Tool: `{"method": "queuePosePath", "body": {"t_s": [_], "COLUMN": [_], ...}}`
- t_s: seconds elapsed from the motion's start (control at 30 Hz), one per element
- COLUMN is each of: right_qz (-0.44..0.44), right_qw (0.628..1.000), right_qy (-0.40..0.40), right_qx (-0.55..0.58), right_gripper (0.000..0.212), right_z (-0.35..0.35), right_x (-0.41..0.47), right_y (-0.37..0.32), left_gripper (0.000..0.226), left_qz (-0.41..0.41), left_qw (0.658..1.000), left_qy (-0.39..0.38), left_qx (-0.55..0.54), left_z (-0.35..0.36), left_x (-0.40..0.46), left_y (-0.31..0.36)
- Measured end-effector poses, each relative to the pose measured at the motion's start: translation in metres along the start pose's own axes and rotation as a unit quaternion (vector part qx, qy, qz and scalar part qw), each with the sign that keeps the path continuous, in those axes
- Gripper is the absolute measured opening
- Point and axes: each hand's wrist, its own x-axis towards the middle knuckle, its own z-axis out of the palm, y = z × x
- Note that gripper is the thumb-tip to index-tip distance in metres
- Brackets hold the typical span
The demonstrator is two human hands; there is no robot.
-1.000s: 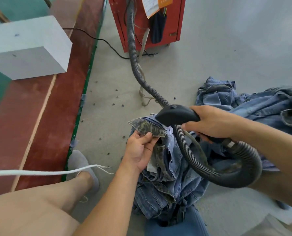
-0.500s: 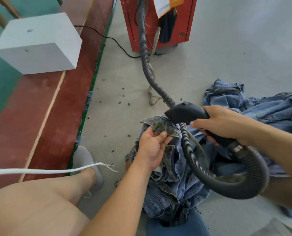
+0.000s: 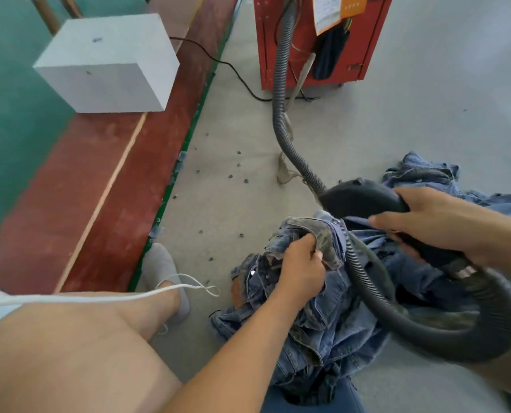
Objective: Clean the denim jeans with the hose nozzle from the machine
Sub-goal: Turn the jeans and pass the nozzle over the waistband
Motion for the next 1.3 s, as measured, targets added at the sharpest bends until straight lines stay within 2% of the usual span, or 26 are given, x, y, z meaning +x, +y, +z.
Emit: {"method": "queuePosePath", "body": {"t_s": [0.07,0.1,0.17,0.23,0.3,0.4,0.5,0.57,0.67,0.7,0.73,0.77,0.8,0.83,0.87,0.9,0.93,0.97,1.03,1.17,1.23,1.3], "right_qz": [0.029,0.042,0.062,0.079,0.081,0.084,0.110,0.114,0.072,0.063,0.058,0.054,0.051,0.045,0.039,0.031,0.023,0.015,-0.013,-0.102,-0.110,-0.092], "right_qw": [0.997,0.996,0.994,0.992,0.991,0.986,0.976,0.976,0.990,0.993,0.994,0.993,0.994,0.996,0.997,0.998,0.996,0.992,0.976,0.921,0.923,0.932], "right_qy": [-0.060,-0.081,-0.091,-0.082,-0.085,-0.140,-0.190,-0.184,-0.107,-0.072,-0.039,-0.009,0.015,0.035,0.050,0.063,0.076,0.089,0.115,0.155,0.120,0.037], "right_qx": [-0.026,-0.018,0.022,0.055,0.060,0.025,0.000,0.017,0.049,0.068,0.088,0.100,0.096,0.075,0.042,0.001,-0.043,-0.089,-0.185,-0.343,-0.347,-0.349], "right_gripper": [0.035,0.036,0.034,0.029,0.029,0.032,0.042,0.045,0.032,0.030,0.029,0.029,0.029,0.029,0.028,0.028,0.026,0.024,0.020,0.023,0.022,0.021], "right_z": [0.003,0.008,0.020,0.021,0.008,-0.017,-0.011,0.007,0.027,0.026,0.022,0.014,0.005,-0.005,-0.013,-0.019,-0.022,-0.023,-0.020,-0.006,0.004,0.019], "right_x": [0.001,0.003,0.010,0.015,0.016,0.010,0.006,0.009,0.015,0.017,0.018,0.019,0.020,0.020,0.020,0.021,0.023,0.025,0.029,0.038,0.044,0.052], "right_y": [-0.004,-0.004,-0.004,-0.002,0.002,0.005,0.006,0.006,0.003,0.002,0.002,0.004,0.006,0.008,0.011,0.013,0.015,0.017,0.019,0.018,0.014,0.009], "left_gripper": [0.041,0.039,0.029,0.041,0.046,0.035,0.044,0.041,0.030,0.032,0.036,0.039,0.041,0.041,0.040,0.039,0.042,0.046,0.046,0.043,0.037,0.037], "left_qz": [0.069,0.106,0.198,0.270,0.306,0.348,0.360,0.377,0.404,0.396,0.367,0.308,0.215,0.095,-0.031,-0.131,-0.192,-0.224,-0.256,-0.296,-0.303,-0.300], "left_qw": [0.995,0.988,0.963,0.934,0.911,0.875,0.865,0.858,0.841,0.847,0.870,0.910,0.958,0.990,0.984,0.938,0.876,0.827,0.775,0.753,0.751,0.748], "left_qy": [0.008,0.000,-0.037,-0.064,-0.056,-0.016,0.004,-0.004,-0.003,0.006,0.020,0.036,0.061,0.097,0.135,0.165,0.186,0.198,0.214,0.226,0.224,0.217], "left_qx": [0.077,0.114,0.178,0.227,0.271,0.337,0.350,0.350,0.361,0.355,0.330,0.275,0.180,0.047,-0.114,-0.274,-0.401,-0.477,-0.536,-0.543,-0.542,-0.551], "left_z": [0.003,0.004,0.008,0.009,0.005,-0.001,-0.003,-0.001,-0.006,-0.009,-0.011,-0.013,-0.015,-0.020,-0.026,-0.037,-0.049,-0.061,-0.077,-0.079,-0.077,-0.076], "left_x": [-0.008,-0.012,-0.019,-0.022,-0.021,-0.020,-0.022,-0.026,-0.024,-0.021,-0.019,-0.019,-0.019,-0.016,-0.010,-0.003,0.003,0.009,0.016,0.015,0.016,0.019], "left_y": [-0.001,-0.001,-0.004,-0.006,-0.009,-0.014,-0.018,-0.025,-0.033,-0.036,-0.040,-0.041,-0.040,-0.039,-0.038,-0.040,-0.042,-0.046,-0.050,-0.051,-0.050,-0.047]}}
